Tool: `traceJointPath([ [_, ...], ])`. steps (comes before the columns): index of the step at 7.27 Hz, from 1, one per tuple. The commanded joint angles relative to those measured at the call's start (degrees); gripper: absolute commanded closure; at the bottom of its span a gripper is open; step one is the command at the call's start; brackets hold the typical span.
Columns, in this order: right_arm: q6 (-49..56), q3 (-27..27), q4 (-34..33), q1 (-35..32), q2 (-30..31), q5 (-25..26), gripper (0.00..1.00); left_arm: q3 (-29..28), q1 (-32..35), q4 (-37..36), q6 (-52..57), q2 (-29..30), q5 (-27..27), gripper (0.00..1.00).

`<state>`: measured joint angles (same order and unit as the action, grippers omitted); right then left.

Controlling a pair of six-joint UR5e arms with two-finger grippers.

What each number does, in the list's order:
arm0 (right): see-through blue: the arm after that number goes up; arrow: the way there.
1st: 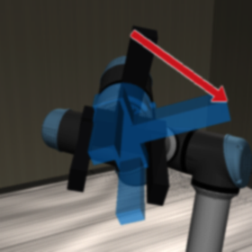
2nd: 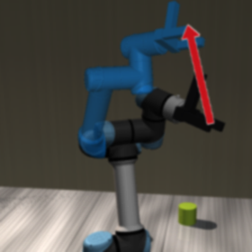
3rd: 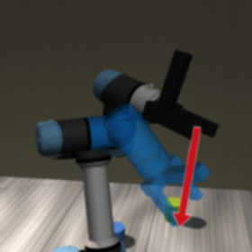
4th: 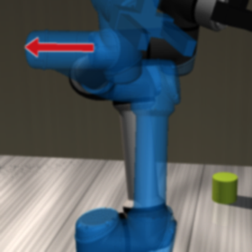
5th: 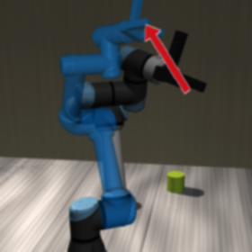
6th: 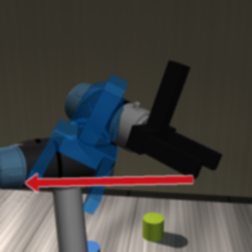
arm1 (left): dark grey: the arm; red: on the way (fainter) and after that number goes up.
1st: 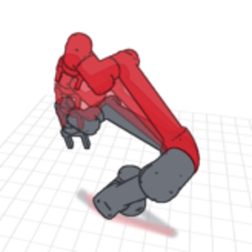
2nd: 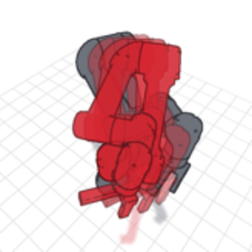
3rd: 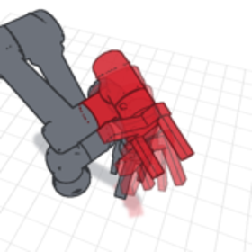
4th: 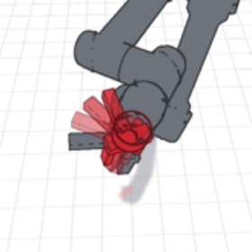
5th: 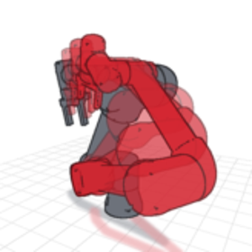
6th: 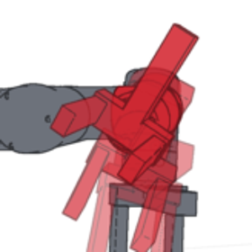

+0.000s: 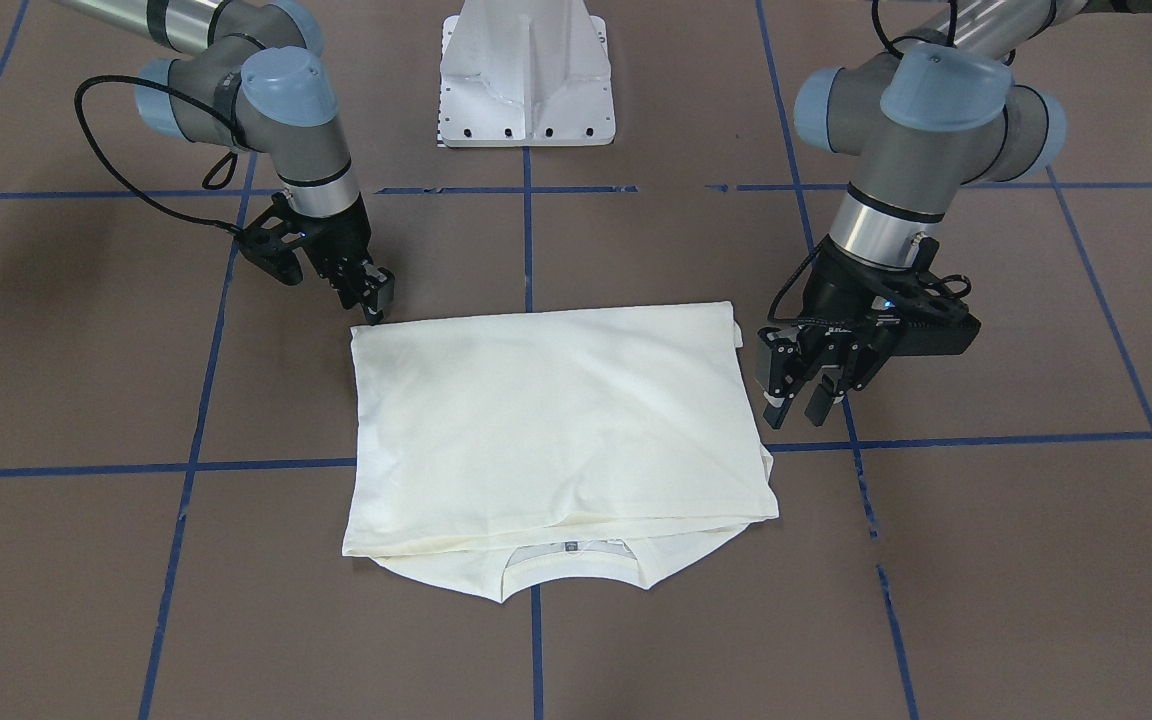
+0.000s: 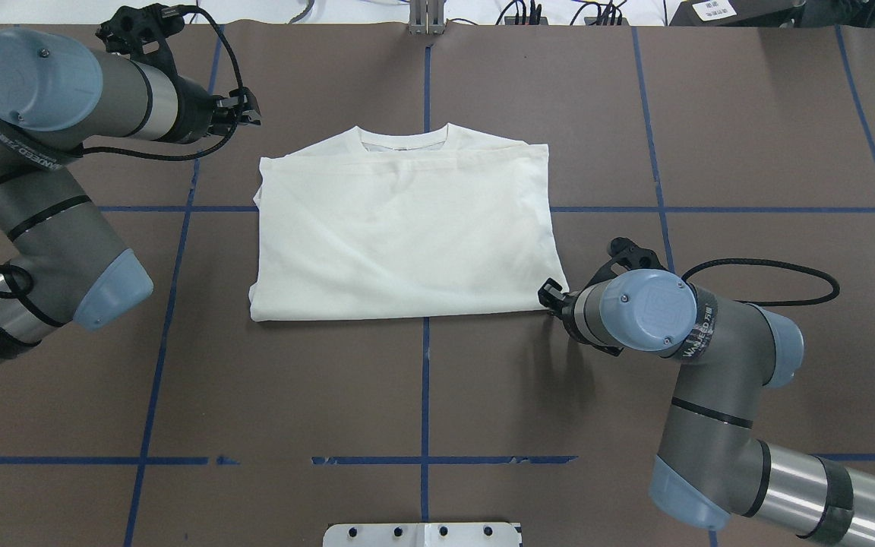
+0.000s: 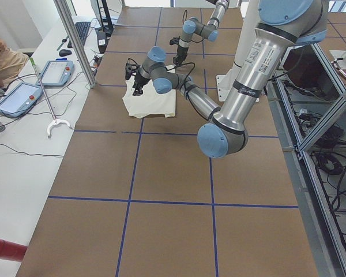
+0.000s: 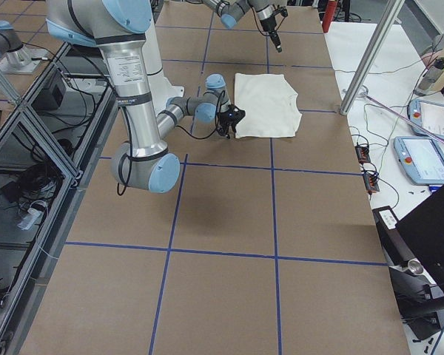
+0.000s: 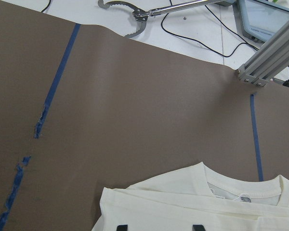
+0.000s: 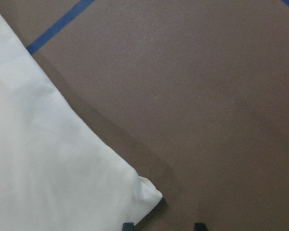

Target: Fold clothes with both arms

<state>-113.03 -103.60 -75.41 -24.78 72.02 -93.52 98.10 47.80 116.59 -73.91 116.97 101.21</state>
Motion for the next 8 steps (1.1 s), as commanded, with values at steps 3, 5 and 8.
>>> traceJointPath([
  [3, 0.0, 0.4, -0.1, -0.8, -0.2, 1.5, 0.57, 2.5, 0.0, -0.3, 0.0, -2.2, -0.1, 0.46],
  [5, -0.2, 0.4, 0.0, -1.1, -0.4, 1.4, 0.57, 2.5, 0.0, -0.3, 0.0, -2.2, -0.1, 0.46],
  [8, -0.5, 0.4, 0.0, -0.9, -0.5, 1.4, 0.55, 2.5, 0.0, -0.3, 0.0, -2.4, -0.1, 0.46],
])
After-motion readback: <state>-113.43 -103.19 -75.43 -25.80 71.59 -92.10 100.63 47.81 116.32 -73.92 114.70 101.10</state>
